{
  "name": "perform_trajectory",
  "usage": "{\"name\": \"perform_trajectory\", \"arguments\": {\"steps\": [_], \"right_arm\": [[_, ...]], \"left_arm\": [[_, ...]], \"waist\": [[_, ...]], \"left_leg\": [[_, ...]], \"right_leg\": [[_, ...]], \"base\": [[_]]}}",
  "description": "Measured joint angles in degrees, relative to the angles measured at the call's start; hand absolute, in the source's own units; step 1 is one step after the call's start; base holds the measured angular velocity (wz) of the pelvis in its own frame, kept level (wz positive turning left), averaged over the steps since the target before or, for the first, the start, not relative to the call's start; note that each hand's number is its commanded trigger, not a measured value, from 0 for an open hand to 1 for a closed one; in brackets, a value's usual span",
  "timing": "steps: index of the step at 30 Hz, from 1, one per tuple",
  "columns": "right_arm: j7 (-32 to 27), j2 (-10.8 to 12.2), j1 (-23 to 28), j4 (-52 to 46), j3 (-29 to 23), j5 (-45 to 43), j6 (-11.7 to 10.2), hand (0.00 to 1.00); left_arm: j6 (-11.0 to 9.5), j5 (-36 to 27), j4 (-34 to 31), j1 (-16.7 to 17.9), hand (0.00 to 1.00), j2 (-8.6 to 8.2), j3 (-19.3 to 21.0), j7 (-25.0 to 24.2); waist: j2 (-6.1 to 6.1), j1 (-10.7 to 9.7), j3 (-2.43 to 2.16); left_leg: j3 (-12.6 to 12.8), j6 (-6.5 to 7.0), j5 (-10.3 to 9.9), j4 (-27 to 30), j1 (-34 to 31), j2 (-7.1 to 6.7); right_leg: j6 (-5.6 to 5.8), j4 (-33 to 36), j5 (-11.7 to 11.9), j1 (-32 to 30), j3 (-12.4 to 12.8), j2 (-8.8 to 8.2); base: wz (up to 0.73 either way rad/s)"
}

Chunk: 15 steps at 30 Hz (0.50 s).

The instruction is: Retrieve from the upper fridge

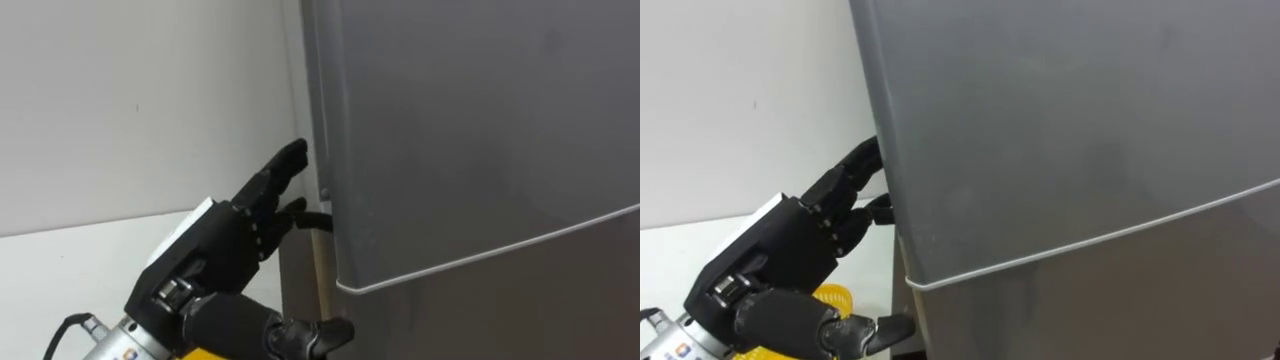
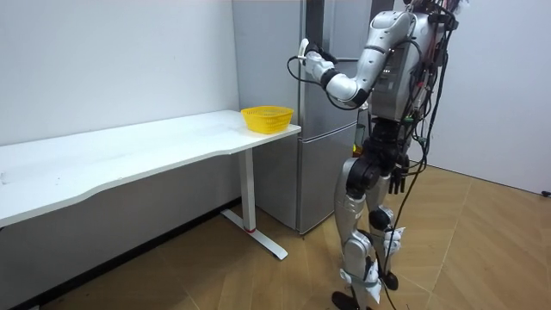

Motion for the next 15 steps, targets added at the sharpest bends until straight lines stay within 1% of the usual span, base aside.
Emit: {"name": "perform_trajectory", "arguments": {"steps": [4, 8, 11, 13, 14, 15], "right_arm": [[0.0, -0.04, 0.0, -0.04, 0.03, 0.1, -0.01, 0.0], [-0.3, -0.11, 0.06, -0.53, 0.58, 0.47, -0.02, 0.0], [-0.76, -0.1, 0.0, -0.51, 0.6, 0.55, -0.14, 0.0], [-1.21, -0.11, 0.0, -0.51, 0.66, 1.08, -0.18, 0.0], [-1.24, -0.13, 0.02, -0.51, 0.66, 1.19, -0.17, 0.0], [-1.23, -0.14, 0.05, -0.52, 0.66, 1.2, -0.16, 0.0]], "left_arm": [[0.0, -0.81, 0.0, 0.0, 0.0, 0.11, -0.13, -0.01], [0.14, -2.69, 0.0, -0.07, 0.0, 0.86, -0.66, -0.04], [0.14, -3.6, 0.0, -0.13, 0.0, 1.03, -1.22, -0.05], [0.14, -4.44, 0.0, -0.58, 0.0, 1.06, -1.8, -0.05], [0.14, -4.49, 0.01, -1.36, 0.0, 1.09, -2.24, -0.06], [0.14, -4.54, 0.01, -1.86, 0.0, 1.09, -2.53, -0.09]], "waist": [[0.1, -0.01, -0.05], [0.09, -0.12, -0.04], [0.11, -0.13, -0.04], [0.26, -0.14, 0.04], [0.45, -0.17, 0.19], [0.53, -0.23, 0.24]], "left_leg": [[-0.02, 0.0, 0.0, -0.02, 0.02, -0.02], [-0.06, 0.0, 0.0, 0.01, -0.04, 0.0], [-0.06, 0.0, 0.0, 0.02, -0.02, -0.01], [-0.04, 0.0, 0.0, 0.06, 0.02, -0.01], [-0.02, 0.0, 0.0, 0.06, 0.0, -0.01], [-0.02, 0.01, 0.0, 0.06, -0.03, -0.01]], "right_leg": [[0.0, -0.04, 0.0, 0.02, -0.01, 0.0], [-0.01, -0.1, 0.0, 0.09, 0.04, 0.0], [-0.01, -0.11, 0.01, 0.14, 0.07, -0.01], [-0.01, -0.1, 0.02, 0.12, 0.23, 0.0], [-0.01, -0.11, 0.04, 0.13, 0.2, 0.0], [0.0, -0.1, 0.04, 0.13, 0.16, -0.01]], "base": [[0.0], [0.0], [0.0], [0.0], [0.0], [0.0]]}}
